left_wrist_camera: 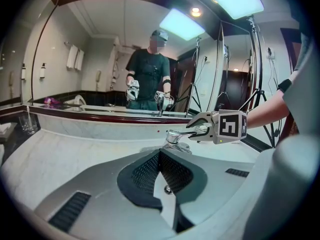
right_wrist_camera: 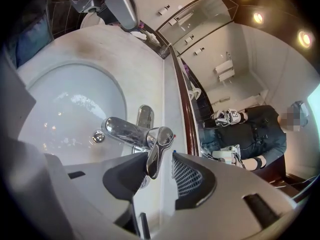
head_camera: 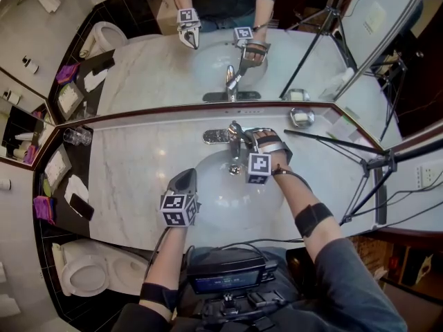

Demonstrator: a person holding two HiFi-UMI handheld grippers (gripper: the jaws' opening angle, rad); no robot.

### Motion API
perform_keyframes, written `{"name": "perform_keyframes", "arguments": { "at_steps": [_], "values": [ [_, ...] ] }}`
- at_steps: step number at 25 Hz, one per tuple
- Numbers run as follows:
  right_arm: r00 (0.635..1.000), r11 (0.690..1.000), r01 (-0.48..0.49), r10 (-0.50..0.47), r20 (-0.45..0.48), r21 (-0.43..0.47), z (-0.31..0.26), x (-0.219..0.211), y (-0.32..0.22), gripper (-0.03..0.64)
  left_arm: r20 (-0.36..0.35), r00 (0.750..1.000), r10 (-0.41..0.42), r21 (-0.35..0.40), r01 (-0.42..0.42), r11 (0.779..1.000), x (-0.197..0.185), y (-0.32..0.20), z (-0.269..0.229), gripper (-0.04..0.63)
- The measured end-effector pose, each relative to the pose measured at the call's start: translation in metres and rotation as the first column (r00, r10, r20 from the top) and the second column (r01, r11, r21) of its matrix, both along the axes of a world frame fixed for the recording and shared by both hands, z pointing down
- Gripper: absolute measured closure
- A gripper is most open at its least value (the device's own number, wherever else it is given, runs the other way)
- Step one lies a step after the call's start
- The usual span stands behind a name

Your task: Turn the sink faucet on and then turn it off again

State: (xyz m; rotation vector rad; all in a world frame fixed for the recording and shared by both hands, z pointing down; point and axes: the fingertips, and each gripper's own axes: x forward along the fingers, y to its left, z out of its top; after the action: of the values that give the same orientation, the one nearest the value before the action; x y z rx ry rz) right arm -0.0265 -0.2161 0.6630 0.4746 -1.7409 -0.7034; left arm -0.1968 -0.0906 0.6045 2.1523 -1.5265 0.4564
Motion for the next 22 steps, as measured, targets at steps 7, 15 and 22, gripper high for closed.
{"name": "perform_keyframes", "arguments": {
  "at_steps": [7,15,22],
  "values": [
    [0.997,0.999,-0.043,0.041,0.058,0.027,-0.02,-0.008,-0.015,0.448,0.001,1.0,0.001,0.0,-0.001,1.0,0.0,-0.001,0.002,0.592],
    [0.992,0.997,-0.072,0.073,0.103,-0.017,-0.026,-0.017,-0.024,0.445,-0.002,1.0,-0.001,-0.006,0.001,1.0,0.0,0.001,0.003,0.592],
    [0.989,0.996,-0.087,0.09,0.115,-0.033,-0.027,-0.019,-0.027,0.448,-0.002,1.0,-0.01,-0.007,0.01,1.0,-0.005,0.003,0.005,0.592]
  ]
}}
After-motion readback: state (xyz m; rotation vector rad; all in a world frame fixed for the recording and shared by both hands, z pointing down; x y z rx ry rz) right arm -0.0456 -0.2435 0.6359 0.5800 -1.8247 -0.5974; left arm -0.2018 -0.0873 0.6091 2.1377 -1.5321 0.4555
